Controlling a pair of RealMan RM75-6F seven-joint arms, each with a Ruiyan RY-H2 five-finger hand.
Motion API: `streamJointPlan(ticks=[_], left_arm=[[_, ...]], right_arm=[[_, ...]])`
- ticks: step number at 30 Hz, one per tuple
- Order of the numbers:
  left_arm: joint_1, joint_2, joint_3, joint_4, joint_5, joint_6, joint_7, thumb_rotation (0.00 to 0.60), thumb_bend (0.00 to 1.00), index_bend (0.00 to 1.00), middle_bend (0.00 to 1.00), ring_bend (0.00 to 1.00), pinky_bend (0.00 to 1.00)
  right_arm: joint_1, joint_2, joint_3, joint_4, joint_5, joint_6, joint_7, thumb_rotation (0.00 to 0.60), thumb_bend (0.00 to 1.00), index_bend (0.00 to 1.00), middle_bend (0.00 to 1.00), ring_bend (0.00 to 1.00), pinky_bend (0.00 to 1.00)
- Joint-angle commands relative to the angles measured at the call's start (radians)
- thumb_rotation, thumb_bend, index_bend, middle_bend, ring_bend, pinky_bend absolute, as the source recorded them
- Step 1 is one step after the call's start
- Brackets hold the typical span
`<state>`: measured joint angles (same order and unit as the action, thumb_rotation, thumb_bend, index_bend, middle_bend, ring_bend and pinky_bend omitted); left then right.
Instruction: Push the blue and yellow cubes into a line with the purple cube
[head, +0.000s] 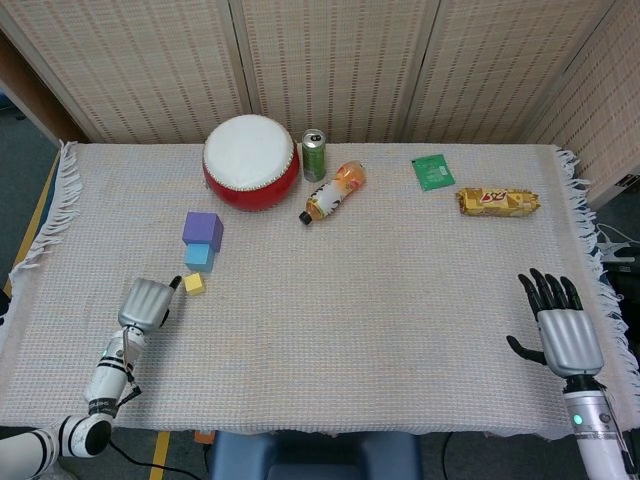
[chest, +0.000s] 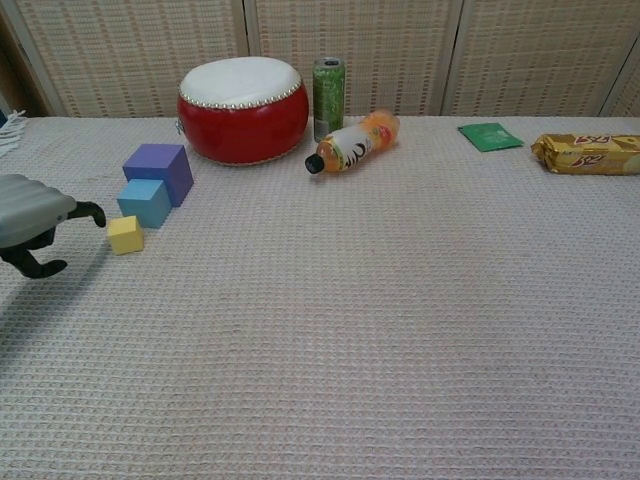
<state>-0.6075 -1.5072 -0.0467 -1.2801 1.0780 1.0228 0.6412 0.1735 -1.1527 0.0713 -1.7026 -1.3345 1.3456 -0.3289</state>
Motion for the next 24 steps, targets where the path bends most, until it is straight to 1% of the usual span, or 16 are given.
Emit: streamJointPlan(ticks=[1, 7, 15, 24], left_arm=[[-0.002, -0.001, -0.004, 0.015, 0.007, -0.014, -0.021, 0.600, 0.38, 0.21, 1.00, 1.00, 1.00], [-0.006, -0.007, -0.005, 0.018, 0.023, -0.027, -0.042, 0.600, 0.38, 0.21, 1.00, 1.00, 1.00], [-0.007, -0.009, -0.009, 0.008, 0.022, -0.027, -0.036, 0.600, 0.38, 0.25, 1.00, 1.00, 1.00], [-0.017, -0.015, -0.018, 0.030, 0.022, -0.054, -0.061, 0.600, 0.38, 0.22, 1.00, 1.00, 1.00]], right_arm=[[0.001, -0.001, 0.001, 0.001, 0.002, 0.000, -0.001, 0.457, 0.00, 0.00, 0.00, 0.00, 0.00], [0.002, -0.003, 0.003, 0.003, 0.006, -0.002, -0.003, 0.459, 0.00, 0.00, 0.00, 0.00, 0.00], [0.002, -0.001, 0.002, 0.002, 0.003, -0.002, 0.000, 0.458, 0.00, 0.00, 0.00, 0.00, 0.00], [0.002, -0.001, 0.003, 0.001, 0.004, -0.001, 0.000, 0.460, 0.00, 0.00, 0.00, 0.00, 0.00]])
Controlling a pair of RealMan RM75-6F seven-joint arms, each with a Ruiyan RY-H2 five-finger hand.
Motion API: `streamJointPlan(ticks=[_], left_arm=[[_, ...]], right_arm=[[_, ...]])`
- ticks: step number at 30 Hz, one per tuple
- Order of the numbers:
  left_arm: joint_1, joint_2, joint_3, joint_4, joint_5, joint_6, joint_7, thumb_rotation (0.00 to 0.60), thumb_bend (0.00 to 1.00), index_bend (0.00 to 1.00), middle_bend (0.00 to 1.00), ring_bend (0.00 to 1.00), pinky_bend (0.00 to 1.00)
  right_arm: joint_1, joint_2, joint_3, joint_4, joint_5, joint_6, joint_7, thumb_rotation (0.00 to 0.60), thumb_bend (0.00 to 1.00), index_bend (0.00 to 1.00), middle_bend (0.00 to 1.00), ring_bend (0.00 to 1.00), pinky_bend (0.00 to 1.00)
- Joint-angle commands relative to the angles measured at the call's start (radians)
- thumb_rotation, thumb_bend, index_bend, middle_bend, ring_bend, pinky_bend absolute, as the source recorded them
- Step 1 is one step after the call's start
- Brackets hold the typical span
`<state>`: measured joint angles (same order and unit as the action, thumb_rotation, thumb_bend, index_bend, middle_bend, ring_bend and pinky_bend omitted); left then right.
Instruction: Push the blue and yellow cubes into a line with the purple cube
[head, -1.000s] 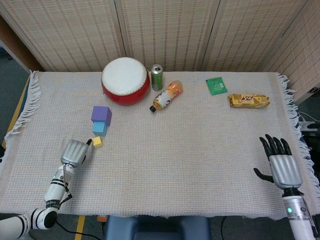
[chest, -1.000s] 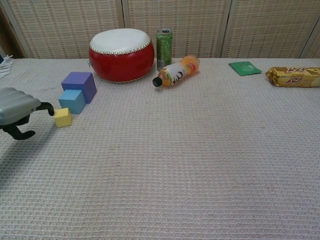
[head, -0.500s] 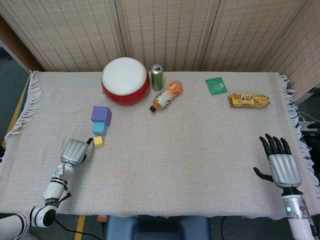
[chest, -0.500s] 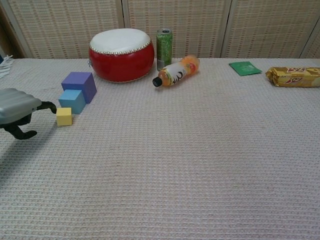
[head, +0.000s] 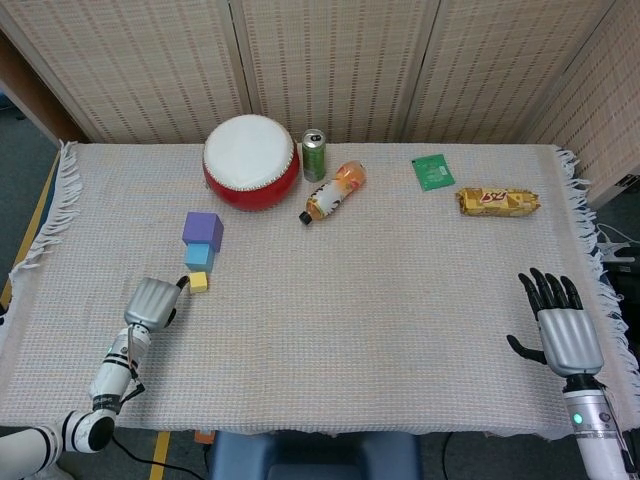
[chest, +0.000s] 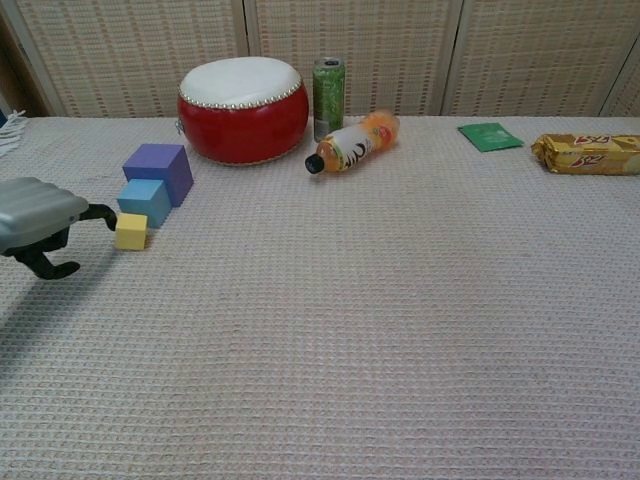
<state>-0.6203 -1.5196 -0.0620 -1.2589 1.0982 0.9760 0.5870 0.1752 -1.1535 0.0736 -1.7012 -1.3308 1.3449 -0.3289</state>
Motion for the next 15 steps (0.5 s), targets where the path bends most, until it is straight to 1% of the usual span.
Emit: streamJointPlan(ticks=[1, 10, 15], left_arm=[[-0.006, -0.003, -0.005, 0.012, 0.003, -0.010, -0.010, 0.600, 0.38, 0.22, 1.00, 1.00, 1.00], [-0.009, -0.003, -0.015, 0.030, 0.000, -0.012, -0.024, 0.600, 0.38, 0.21, 1.00, 1.00, 1.00], [0.009, 0.013, -0.008, 0.001, -0.010, 0.017, 0.004, 0.600, 0.38, 0.25, 1.00, 1.00, 1.00]], right_arm=[[0.000, 0.000, 0.001, 0.000, 0.001, 0.000, 0.000, 0.459, 0.00, 0.00, 0.00, 0.00, 0.00], [0.003, 0.001, 0.000, 0.001, 0.002, -0.005, 0.000, 0.457, 0.00, 0.00, 0.00, 0.00, 0.00], [0.003, 0.000, -0.001, -0.001, 0.002, -0.006, -0.003, 0.459, 0.00, 0.00, 0.00, 0.00, 0.00]])
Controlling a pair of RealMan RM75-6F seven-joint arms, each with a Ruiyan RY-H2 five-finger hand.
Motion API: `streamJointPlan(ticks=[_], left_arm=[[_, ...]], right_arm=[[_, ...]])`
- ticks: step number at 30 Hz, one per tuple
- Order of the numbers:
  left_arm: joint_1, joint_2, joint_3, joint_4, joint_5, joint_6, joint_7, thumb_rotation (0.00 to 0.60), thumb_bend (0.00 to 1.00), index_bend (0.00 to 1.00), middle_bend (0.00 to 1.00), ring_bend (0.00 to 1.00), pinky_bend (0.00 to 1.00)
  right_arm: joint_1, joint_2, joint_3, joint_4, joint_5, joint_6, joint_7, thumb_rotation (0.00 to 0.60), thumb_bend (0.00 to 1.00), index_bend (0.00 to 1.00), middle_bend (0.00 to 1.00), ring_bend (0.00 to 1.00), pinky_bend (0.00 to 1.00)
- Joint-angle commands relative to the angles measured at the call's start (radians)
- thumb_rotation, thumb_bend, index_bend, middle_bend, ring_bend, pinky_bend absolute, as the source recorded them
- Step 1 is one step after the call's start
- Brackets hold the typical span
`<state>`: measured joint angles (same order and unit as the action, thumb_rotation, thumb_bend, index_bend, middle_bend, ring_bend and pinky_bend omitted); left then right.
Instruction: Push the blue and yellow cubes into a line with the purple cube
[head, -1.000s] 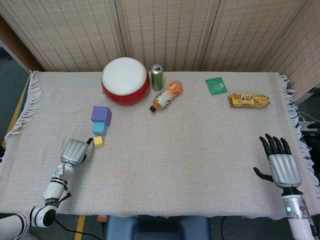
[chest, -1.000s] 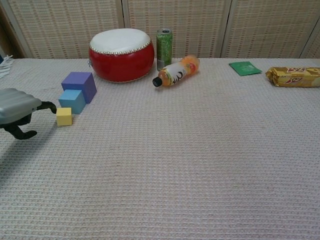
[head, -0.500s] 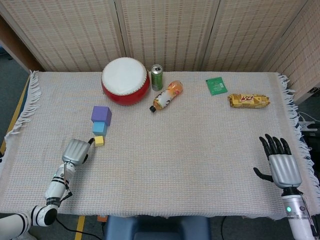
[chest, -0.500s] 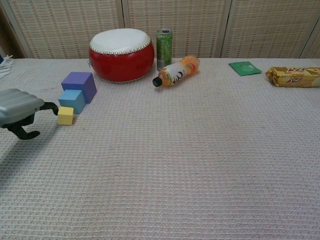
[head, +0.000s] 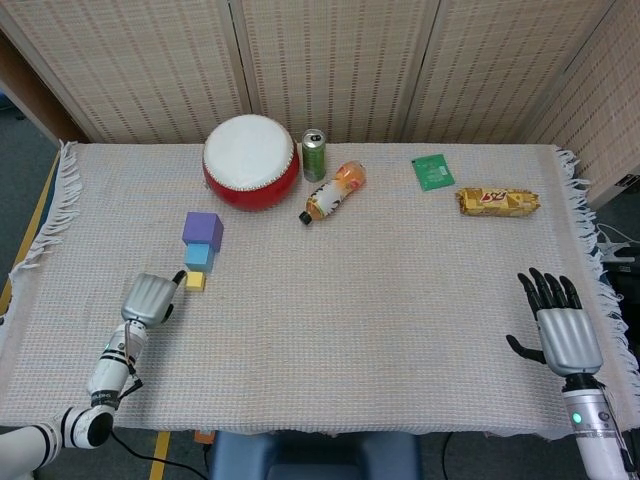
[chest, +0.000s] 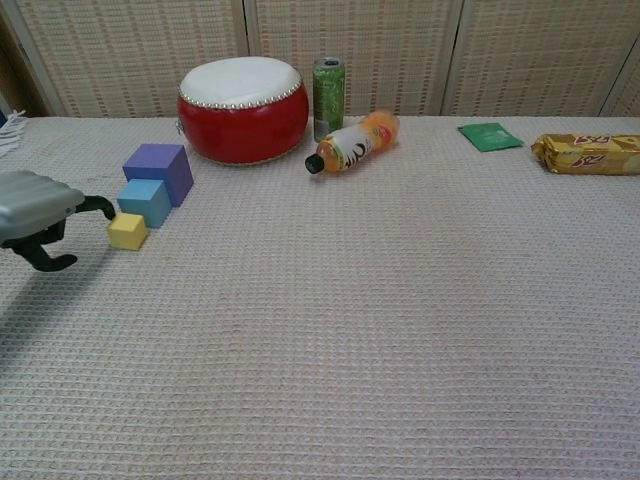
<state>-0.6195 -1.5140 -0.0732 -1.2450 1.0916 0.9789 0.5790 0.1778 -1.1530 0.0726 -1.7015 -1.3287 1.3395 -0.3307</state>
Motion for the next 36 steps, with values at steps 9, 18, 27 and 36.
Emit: streamJointPlan(ticks=[9, 18, 27, 36], left_arm=[[0.060, 0.032, 0.025, -0.095, 0.042, 0.140, 0.063, 0.600, 0.38, 0.28, 1.00, 1.00, 1.00], [0.068, 0.021, 0.064, -0.154, 0.095, 0.120, 0.055, 0.600, 0.38, 0.28, 1.00, 1.00, 1.00], [0.048, 0.003, 0.040, -0.119, 0.052, 0.061, 0.055, 0.600, 0.39, 0.20, 1.00, 1.00, 1.00], [0.036, -0.003, 0.028, -0.094, 0.022, 0.020, 0.040, 0.600, 0.39, 0.20, 1.00, 1.00, 1.00]], right_arm=[[0.001, 0.001, -0.010, -0.005, -0.012, -0.005, -0.003, 0.458, 0.00, 0.00, 0.00, 0.00, 0.00], [-0.007, 0.010, -0.017, -0.013, -0.031, 0.007, 0.007, 0.458, 0.00, 0.00, 0.00, 0.00, 0.00], [-0.011, 0.016, -0.015, -0.013, -0.036, 0.015, 0.019, 0.457, 0.00, 0.00, 0.00, 0.00, 0.00], [-0.010, 0.016, -0.011, -0.010, -0.028, 0.011, 0.021, 0.458, 0.00, 0.00, 0.00, 0.00, 0.00]])
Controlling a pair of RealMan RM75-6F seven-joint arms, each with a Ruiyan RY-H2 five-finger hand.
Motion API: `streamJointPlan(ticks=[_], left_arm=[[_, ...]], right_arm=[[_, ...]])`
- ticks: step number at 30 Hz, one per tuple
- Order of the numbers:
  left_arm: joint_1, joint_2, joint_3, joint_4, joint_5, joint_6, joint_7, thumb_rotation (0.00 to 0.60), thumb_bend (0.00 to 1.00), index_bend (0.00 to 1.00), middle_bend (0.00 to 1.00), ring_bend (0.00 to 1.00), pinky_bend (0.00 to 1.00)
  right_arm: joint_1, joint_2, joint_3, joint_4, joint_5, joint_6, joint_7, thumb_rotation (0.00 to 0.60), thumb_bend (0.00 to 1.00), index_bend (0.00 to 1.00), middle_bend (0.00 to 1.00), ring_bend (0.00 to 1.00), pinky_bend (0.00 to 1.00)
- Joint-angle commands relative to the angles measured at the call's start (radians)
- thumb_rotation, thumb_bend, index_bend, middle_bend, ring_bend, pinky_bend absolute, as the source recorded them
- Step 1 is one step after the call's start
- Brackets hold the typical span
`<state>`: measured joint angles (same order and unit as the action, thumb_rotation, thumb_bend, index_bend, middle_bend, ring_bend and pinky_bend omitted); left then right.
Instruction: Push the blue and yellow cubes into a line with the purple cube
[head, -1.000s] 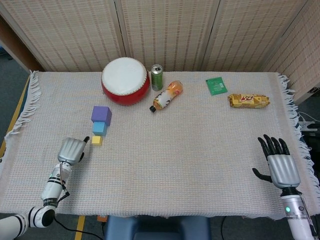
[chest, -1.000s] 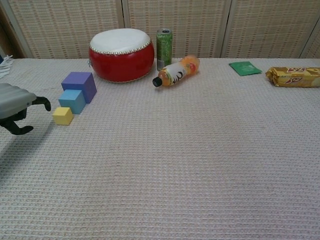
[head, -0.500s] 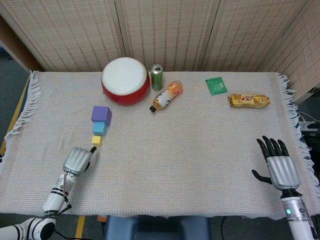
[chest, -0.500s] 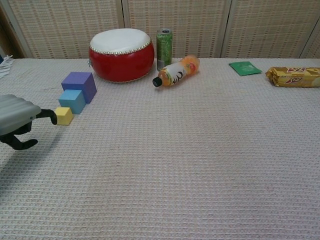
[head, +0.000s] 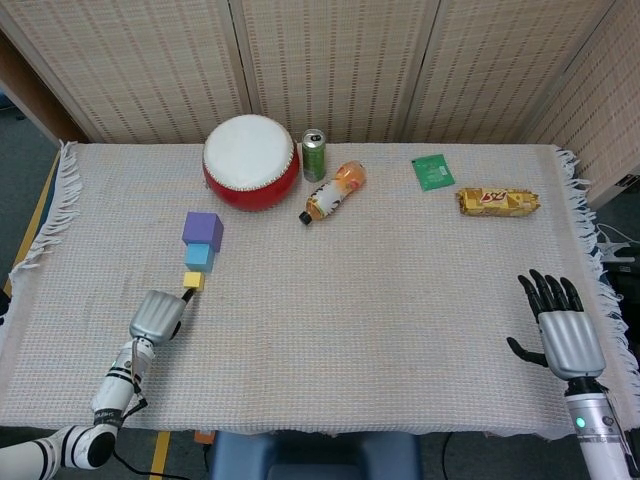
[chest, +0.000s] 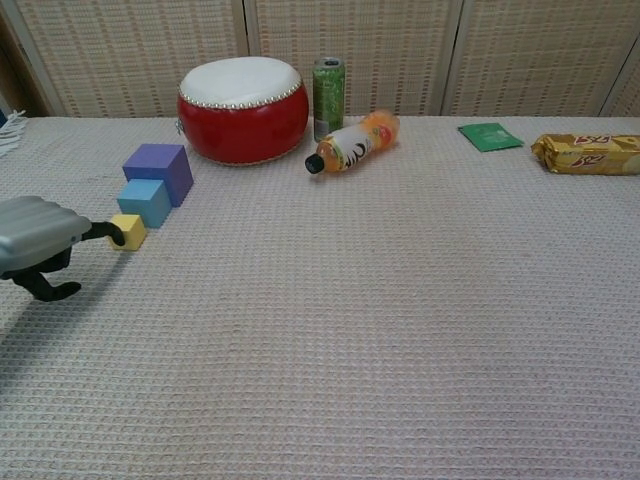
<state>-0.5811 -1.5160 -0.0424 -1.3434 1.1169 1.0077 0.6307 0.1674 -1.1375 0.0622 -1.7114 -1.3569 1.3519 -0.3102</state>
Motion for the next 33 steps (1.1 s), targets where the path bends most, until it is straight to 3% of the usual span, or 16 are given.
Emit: streamJointPlan(ticks=[1, 25, 33], left_arm=[[-0.004, 0.000, -0.005, 0.006, -0.006, -0.015, -0.019, 0.600, 0.39, 0.20, 1.00, 1.00, 1.00], [-0.030, -0.017, -0.024, 0.080, -0.036, -0.062, -0.060, 0.600, 0.39, 0.18, 1.00, 1.00, 1.00], [-0.012, 0.000, -0.004, 0.030, 0.001, -0.013, -0.051, 0.600, 0.39, 0.18, 1.00, 1.00, 1.00]], right_arm=[[0.001, 0.001, -0.001, -0.001, 0.000, -0.003, 0.002, 0.457, 0.00, 0.00, 0.00, 0.00, 0.00], [0.000, 0.001, 0.005, 0.000, 0.011, -0.001, -0.004, 0.458, 0.01, 0.00, 0.00, 0.00, 0.00], [-0.001, 0.001, 0.004, -0.002, 0.009, 0.000, -0.006, 0.460, 0.01, 0.00, 0.00, 0.00, 0.00]])
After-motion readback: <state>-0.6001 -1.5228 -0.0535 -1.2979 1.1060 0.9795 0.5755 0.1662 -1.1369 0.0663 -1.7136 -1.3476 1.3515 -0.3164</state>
